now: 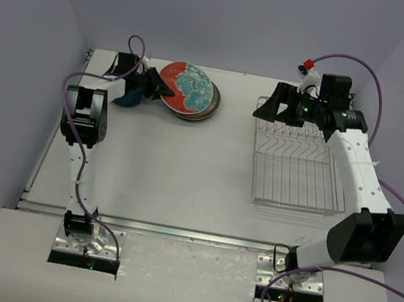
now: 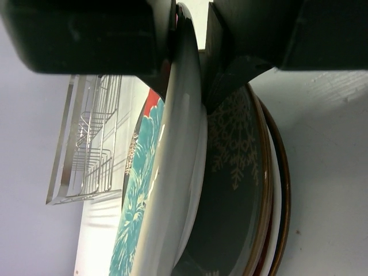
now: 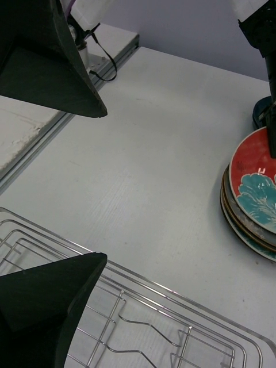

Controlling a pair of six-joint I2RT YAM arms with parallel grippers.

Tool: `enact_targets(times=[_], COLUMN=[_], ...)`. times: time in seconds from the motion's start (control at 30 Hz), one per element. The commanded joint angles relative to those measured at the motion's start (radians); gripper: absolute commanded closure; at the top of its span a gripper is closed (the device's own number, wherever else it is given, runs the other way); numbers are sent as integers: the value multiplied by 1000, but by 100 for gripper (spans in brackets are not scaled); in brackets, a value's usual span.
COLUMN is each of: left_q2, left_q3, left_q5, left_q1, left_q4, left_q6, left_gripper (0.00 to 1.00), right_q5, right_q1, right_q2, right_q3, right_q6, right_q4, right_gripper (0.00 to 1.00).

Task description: Unload the plates from the dish rack

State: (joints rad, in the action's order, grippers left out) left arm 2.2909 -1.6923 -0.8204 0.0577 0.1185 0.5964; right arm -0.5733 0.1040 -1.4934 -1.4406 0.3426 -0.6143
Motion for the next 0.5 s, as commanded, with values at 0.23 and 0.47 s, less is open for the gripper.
enact_targets(times=[0.23,0.47], left_q2=[-19,-51], left_q3=[-117,-197], left_q5=[30,249], left_q1=[-43,-56], left_q4=[53,257], left_q6=[-109,-261], left_gripper=[48,1], right_q5=[19,37], right_q1=[-6,-6], right_q2=[-11,-6], right_q3=[-14,-26], right_q6=[-54,-74], right_q4=[-29,-58], right_gripper=[1,1])
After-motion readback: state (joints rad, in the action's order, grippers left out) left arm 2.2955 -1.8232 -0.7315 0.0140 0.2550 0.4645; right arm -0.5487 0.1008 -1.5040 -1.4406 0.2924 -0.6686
